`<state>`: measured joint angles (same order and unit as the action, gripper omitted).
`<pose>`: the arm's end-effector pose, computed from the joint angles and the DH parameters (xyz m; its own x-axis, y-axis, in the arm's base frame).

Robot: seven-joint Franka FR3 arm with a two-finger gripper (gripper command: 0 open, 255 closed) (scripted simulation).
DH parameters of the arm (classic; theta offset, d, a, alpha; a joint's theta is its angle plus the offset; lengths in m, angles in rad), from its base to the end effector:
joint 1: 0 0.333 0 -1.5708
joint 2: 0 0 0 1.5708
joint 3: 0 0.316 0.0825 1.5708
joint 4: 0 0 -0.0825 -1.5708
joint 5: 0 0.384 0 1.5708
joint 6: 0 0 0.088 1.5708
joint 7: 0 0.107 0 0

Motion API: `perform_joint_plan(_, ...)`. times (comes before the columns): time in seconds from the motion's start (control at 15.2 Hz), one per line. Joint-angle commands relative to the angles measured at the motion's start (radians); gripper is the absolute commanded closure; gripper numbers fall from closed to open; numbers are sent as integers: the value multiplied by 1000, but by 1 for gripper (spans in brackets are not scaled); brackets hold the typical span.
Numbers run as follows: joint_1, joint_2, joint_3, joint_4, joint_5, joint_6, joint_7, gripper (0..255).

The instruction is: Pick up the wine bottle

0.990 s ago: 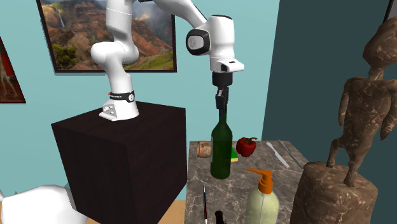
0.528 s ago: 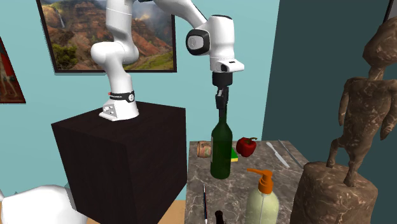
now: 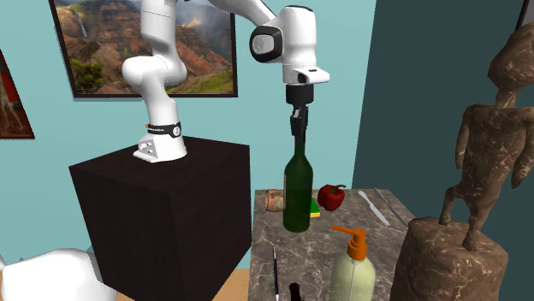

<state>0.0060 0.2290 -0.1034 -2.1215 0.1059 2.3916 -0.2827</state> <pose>0.5730 -0.0541 0.3081 0.9923 0.1111 0.0540 0.1132 -0.9928 -0.0384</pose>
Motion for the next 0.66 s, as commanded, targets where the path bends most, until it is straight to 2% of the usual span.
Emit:
perform_joint_plan(0.0,1,-18,-2,7,-5,-24,4,255)
perform_joint_plan(0.59,3,-74,-5,38,-19,-111,17,255)
